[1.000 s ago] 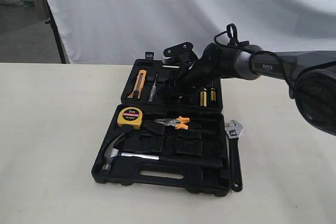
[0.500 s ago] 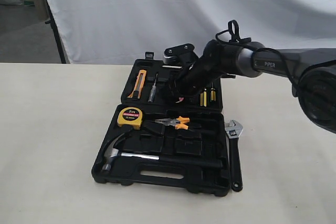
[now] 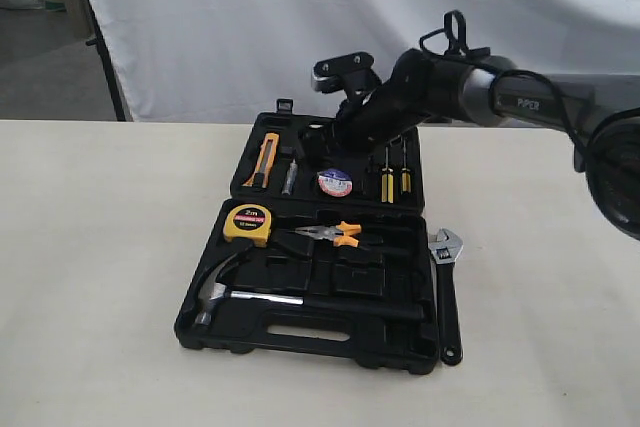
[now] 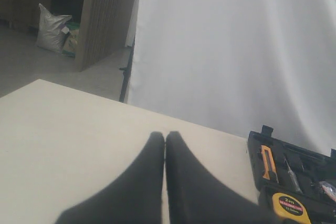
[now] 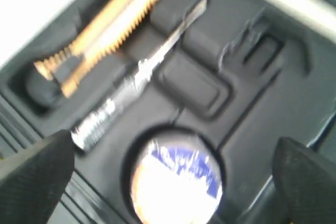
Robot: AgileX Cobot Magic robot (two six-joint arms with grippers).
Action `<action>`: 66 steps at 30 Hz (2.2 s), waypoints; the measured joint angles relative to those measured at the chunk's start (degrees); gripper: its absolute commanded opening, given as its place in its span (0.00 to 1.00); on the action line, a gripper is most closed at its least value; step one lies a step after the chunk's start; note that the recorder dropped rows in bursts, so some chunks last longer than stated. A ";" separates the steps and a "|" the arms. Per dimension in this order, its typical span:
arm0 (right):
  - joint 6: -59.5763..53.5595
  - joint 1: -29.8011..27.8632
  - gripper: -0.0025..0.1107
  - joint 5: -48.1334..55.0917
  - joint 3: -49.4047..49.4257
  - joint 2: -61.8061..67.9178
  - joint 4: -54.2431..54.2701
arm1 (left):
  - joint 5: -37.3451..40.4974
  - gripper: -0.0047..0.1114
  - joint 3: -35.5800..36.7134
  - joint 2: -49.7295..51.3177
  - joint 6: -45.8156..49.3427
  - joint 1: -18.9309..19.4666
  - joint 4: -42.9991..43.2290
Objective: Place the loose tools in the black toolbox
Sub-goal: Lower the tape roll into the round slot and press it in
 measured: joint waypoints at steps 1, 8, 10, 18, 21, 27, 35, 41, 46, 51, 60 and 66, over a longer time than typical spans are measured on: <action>0.00 0.00 0.86 0.00 -0.15 -0.69 0.00 | 0.00 0.05 0.00 0.00 0.00 0.00 0.00; 0.00 0.00 0.40 1.87 -0.62 -2.96 0.00 | 0.00 0.05 0.00 0.00 0.00 0.00 0.00; 0.00 0.00 0.23 2.14 -0.62 -2.34 0.00 | 0.00 0.05 0.00 0.00 0.00 0.00 0.00; 0.12 0.00 0.02 2.14 -0.62 3.65 0.00 | 0.00 0.05 0.00 0.00 0.00 0.00 0.00; 0.22 0.00 0.02 1.90 -0.62 4.72 0.12 | 0.00 0.05 0.00 0.00 0.00 0.00 0.00; 0.35 0.00 0.02 1.90 -0.66 4.72 0.12 | 0.00 0.05 0.00 0.00 0.00 0.00 0.00; 1.03 0.00 0.02 2.37 -1.16 2.23 0.01 | 0.00 0.05 0.00 0.00 0.00 0.00 0.00; 2.75 0.11 0.02 -0.25 -1.53 1.47 0.13 | 0.00 0.05 0.00 0.00 0.00 0.00 0.00; 2.75 0.97 0.02 -1.46 -1.53 5.13 1.10 | 0.00 0.05 0.00 0.00 0.00 0.00 0.00; 2.75 1.22 0.02 -2.16 -1.64 5.88 1.46 | 0.00 0.05 0.00 0.00 0.00 0.00 0.00; 2.75 1.22 0.02 -1.25 -1.64 4.49 1.46 | 0.00 0.05 0.00 0.00 0.00 0.00 0.00; 2.75 1.22 0.02 -1.27 -1.64 1.37 1.46 | 0.00 0.05 0.00 0.00 0.00 0.00 0.00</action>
